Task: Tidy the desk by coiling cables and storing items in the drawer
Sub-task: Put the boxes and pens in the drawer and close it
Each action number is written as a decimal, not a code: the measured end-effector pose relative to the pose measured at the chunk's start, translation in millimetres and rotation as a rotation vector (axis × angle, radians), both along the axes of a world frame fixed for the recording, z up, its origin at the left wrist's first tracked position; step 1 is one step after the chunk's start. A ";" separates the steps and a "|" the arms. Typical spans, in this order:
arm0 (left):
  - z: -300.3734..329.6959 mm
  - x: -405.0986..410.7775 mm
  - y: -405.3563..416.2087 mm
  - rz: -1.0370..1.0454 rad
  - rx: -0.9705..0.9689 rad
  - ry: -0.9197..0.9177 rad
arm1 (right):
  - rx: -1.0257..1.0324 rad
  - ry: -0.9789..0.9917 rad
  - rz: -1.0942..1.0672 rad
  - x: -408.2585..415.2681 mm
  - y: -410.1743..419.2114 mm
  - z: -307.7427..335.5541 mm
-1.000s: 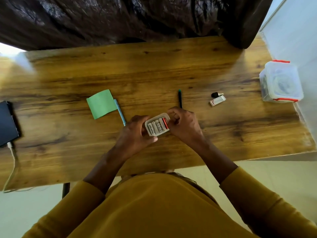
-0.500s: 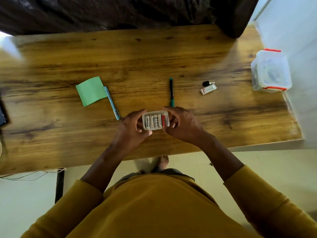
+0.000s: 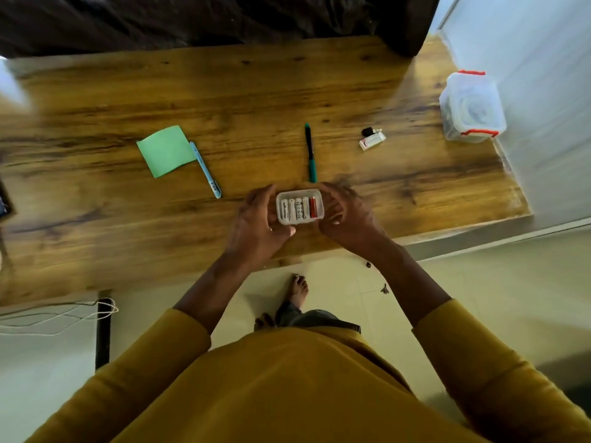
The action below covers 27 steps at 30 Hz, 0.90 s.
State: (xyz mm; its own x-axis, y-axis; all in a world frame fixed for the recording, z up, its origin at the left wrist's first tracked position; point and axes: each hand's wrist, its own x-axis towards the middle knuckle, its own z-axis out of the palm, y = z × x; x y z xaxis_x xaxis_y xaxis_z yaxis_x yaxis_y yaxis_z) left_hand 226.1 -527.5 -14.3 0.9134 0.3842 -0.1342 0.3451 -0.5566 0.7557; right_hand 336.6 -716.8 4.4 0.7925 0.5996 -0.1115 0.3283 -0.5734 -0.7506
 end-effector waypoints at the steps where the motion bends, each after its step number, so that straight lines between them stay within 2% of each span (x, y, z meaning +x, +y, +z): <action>1: 1.5 -7.5 -5.7 0.043 -0.004 -0.050 | 0.025 -0.004 -0.032 -5.1 -2.4 0.4; 4: 7.6 -34.1 -28.8 0.195 -0.061 -0.168 | 0.127 0.038 -0.208 -23.1 -13.4 -2.5; 6: 0.6 -51.9 -45.4 0.257 -0.203 -0.128 | 0.208 0.138 -0.316 -36.9 -23.1 -7.2; 10: -13.3 -69.2 -80.3 0.392 -0.632 0.069 | 0.376 0.448 -0.464 -62.5 -40.8 -15.6; 13: -18.9 -66.2 -105.5 0.501 -0.888 0.192 | 0.422 0.636 -0.597 -70.2 -56.1 -21.8; 16: -33.6 -55.3 -125.4 0.740 -1.295 0.332 | 0.440 0.777 -0.704 -65.0 -75.5 -36.0; 18: -45.8 -47.4 -135.2 0.874 -1.478 0.368 | 0.444 0.853 -0.783 -57.0 -86.7 -47.5; 24: -70.0 -15.1 -176.3 1.113 -1.686 0.218 | 0.470 1.167 -1.045 -27.1 -118.7 -81.2; 27: -77.6 1.0 -191.1 1.223 -1.744 0.117 | 0.508 1.259 -1.122 -14.4 -125.4 -99.5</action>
